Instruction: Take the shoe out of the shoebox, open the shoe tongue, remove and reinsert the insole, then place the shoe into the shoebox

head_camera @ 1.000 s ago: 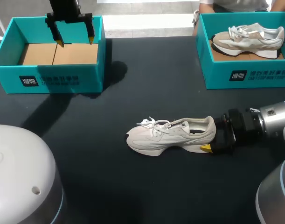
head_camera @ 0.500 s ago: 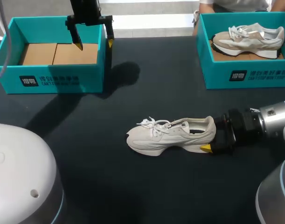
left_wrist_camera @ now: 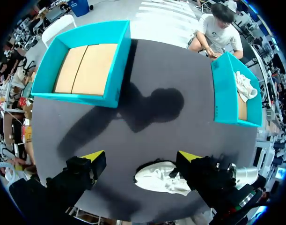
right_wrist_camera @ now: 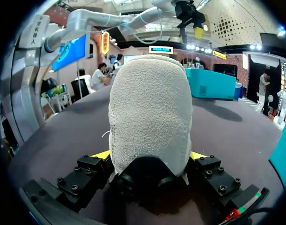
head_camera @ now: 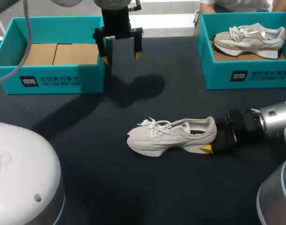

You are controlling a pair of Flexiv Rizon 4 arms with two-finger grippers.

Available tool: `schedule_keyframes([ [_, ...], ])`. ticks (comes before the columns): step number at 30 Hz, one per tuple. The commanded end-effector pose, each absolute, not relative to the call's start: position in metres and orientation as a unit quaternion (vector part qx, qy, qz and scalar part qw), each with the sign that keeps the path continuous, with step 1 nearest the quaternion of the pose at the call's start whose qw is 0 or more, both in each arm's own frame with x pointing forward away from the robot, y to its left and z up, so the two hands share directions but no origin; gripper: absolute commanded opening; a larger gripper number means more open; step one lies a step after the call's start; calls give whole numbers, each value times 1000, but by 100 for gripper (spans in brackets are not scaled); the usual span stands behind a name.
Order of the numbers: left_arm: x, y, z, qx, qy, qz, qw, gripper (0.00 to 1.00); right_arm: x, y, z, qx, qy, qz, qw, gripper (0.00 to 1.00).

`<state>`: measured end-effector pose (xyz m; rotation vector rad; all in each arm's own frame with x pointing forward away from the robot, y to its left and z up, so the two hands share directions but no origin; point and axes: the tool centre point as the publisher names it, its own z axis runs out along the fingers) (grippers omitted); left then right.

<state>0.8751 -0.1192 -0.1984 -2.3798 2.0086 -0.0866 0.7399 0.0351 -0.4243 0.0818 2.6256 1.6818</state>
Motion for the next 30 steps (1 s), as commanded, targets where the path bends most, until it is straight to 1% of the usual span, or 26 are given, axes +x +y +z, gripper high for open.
schedule_keyframes([
  [1, 847, -155, -205, -784, 619, -28, 42, 100, 740, 38, -428, 27, 843, 538, 12, 0],
  [3, 835, -168, -209, -797, 601, -28, 50, 100, 740, 38, -428, 27, 843, 538, 12, 0],
  [6, 820, -183, -213, -799, 600, -39, 15, 100, 740, 38, -428, 27, 843, 538, 12, 0],
  [21, 820, -183, -213, -799, 600, -39, 15, 100, 740, 38, -428, 27, 843, 538, 12, 0],
  [22, 813, -189, -214, -794, 605, -52, 8, 100, 740, 38, -428, 27, 843, 538, 12, 0],
  [26, 783, -218, -215, -781, 623, -44, 25, 100, 740, 38, -428, 27, 843, 538, 12, 0],
  [30, 759, -243, -212, -763, 644, -42, 23, 100, 740, 38, -428, 27, 843, 538, 12, 0],
])
